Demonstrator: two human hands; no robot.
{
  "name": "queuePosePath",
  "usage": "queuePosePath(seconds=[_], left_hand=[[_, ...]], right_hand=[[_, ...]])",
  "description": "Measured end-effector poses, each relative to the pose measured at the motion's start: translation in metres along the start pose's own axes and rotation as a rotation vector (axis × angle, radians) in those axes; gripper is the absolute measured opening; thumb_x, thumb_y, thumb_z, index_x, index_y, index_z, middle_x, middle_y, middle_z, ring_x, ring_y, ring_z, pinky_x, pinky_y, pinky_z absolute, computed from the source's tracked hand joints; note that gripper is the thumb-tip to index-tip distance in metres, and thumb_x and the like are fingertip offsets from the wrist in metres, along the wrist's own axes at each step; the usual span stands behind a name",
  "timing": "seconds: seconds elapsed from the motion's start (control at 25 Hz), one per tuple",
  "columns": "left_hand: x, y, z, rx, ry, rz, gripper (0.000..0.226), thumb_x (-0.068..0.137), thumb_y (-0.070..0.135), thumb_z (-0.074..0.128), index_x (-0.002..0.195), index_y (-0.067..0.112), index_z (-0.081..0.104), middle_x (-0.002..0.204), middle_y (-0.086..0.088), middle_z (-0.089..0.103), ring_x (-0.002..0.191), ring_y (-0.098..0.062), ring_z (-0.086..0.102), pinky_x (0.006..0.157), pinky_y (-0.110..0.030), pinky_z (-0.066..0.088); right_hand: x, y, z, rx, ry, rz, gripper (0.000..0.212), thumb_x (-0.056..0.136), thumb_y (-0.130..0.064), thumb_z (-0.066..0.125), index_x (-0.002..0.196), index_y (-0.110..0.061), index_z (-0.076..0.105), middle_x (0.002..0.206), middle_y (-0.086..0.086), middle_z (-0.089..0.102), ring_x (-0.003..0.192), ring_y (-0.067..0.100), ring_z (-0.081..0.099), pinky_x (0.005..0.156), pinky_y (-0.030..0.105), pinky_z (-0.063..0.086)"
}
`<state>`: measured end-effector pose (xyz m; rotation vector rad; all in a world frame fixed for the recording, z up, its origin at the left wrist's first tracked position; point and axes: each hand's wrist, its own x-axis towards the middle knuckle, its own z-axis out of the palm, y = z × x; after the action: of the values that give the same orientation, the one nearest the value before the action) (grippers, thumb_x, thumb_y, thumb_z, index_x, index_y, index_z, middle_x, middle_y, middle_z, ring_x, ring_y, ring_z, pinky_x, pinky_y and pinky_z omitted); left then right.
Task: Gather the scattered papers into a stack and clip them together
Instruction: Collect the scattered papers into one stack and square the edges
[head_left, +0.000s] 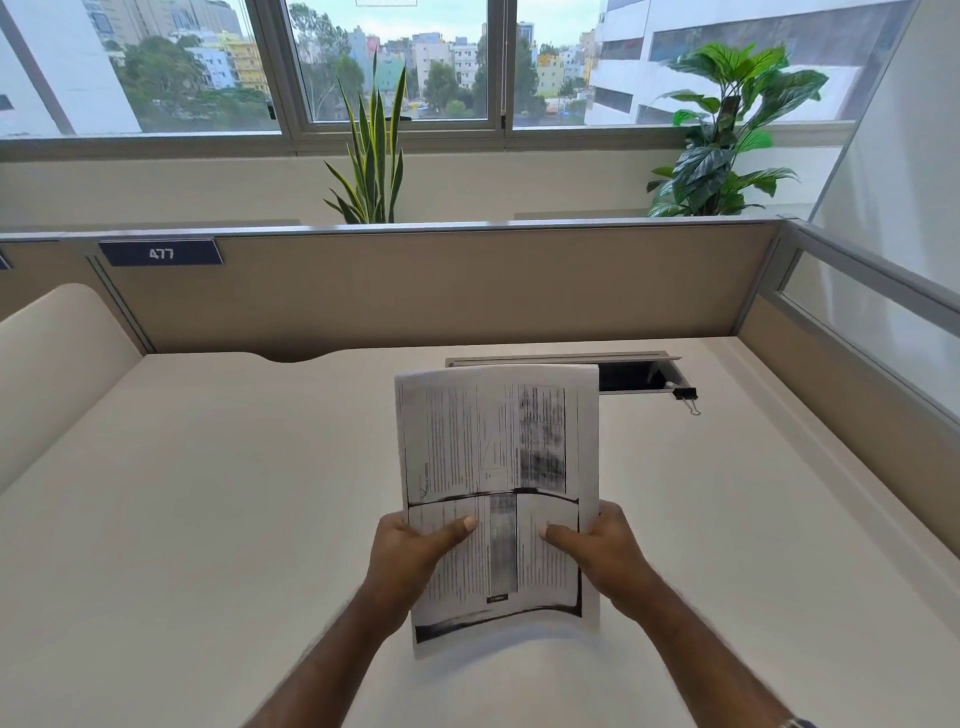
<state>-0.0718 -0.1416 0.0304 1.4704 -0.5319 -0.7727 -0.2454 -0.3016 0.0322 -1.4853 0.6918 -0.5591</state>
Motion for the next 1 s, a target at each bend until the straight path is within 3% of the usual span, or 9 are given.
queuePosePath(seconds=[0.12,0.32,0.48,0.64,0.76,0.88,1.0], left_hand=[[0.007,0.01,0.001,0.012,-0.011,-0.078,0.04,0.071,0.025,0.086,0.107,0.013,0.076,0.103,-0.008,0.08,0.091,-0.027,0.077,0.076,-0.042,0.064],[0.012,0.011,0.005,-0.02,-0.008,-0.269,0.039,0.074,0.015,0.086,0.11,0.005,0.073,0.101,-0.014,0.079,0.091,-0.033,0.077,0.088,-0.054,0.059],[0.012,-0.001,0.008,0.011,0.018,-0.375,0.035,0.077,0.016,0.085,0.108,0.006,0.073,0.095,-0.014,0.08,0.086,-0.032,0.078,0.082,-0.049,0.062],[0.021,-0.017,0.014,0.124,0.078,-0.386,0.032,0.095,0.041,0.063,0.111,0.013,0.068,0.105,-0.007,0.077,0.096,-0.028,0.074,0.085,-0.042,0.06],[0.025,-0.033,0.019,0.366,0.197,-0.369,0.04,0.103,0.04,0.045,0.112,0.005,0.064,0.109,-0.01,0.07,0.097,-0.026,0.068,0.083,-0.039,0.056],[0.025,-0.047,0.017,0.5,0.209,-0.358,0.039,0.105,0.033,0.038,0.107,0.004,0.066,0.105,-0.01,0.07,0.097,-0.026,0.067,0.09,-0.044,0.056],[0.025,-0.054,0.012,0.623,0.199,-0.328,0.04,0.105,0.029,0.039,0.093,0.006,0.069,0.094,-0.006,0.071,0.086,-0.021,0.067,0.084,-0.038,0.057]], right_hand=[[0.004,-0.012,-0.006,-0.046,-0.027,0.08,0.022,0.083,0.001,0.072,0.091,-0.019,0.074,0.087,0.002,0.08,0.081,0.018,0.077,0.066,0.027,0.061],[0.007,-0.014,-0.005,0.057,0.059,0.185,0.019,0.088,-0.001,0.061,0.104,-0.01,0.066,0.095,0.012,0.078,0.085,0.031,0.075,0.073,0.044,0.062],[0.01,0.0,-0.005,-0.013,0.271,0.221,0.012,0.09,-0.005,0.053,0.089,-0.009,0.065,0.087,0.015,0.074,0.077,0.031,0.071,0.074,0.049,0.06],[0.011,0.022,-0.003,-0.081,0.32,0.288,0.012,0.089,-0.006,0.054,0.086,-0.009,0.065,0.087,0.012,0.074,0.074,0.026,0.071,0.066,0.038,0.06],[0.01,0.04,-0.003,-0.106,0.313,0.344,0.011,0.089,-0.007,0.055,0.086,-0.009,0.065,0.086,0.011,0.074,0.07,0.021,0.071,0.057,0.03,0.059],[0.01,0.055,-0.002,-0.166,0.301,0.368,0.01,0.089,-0.006,0.057,0.085,-0.011,0.064,0.09,0.013,0.073,0.077,0.024,0.071,0.07,0.039,0.06],[0.011,0.061,-0.005,-0.218,0.295,0.378,0.008,0.089,-0.009,0.058,0.085,-0.014,0.063,0.092,0.009,0.072,0.08,0.023,0.071,0.076,0.04,0.059]])
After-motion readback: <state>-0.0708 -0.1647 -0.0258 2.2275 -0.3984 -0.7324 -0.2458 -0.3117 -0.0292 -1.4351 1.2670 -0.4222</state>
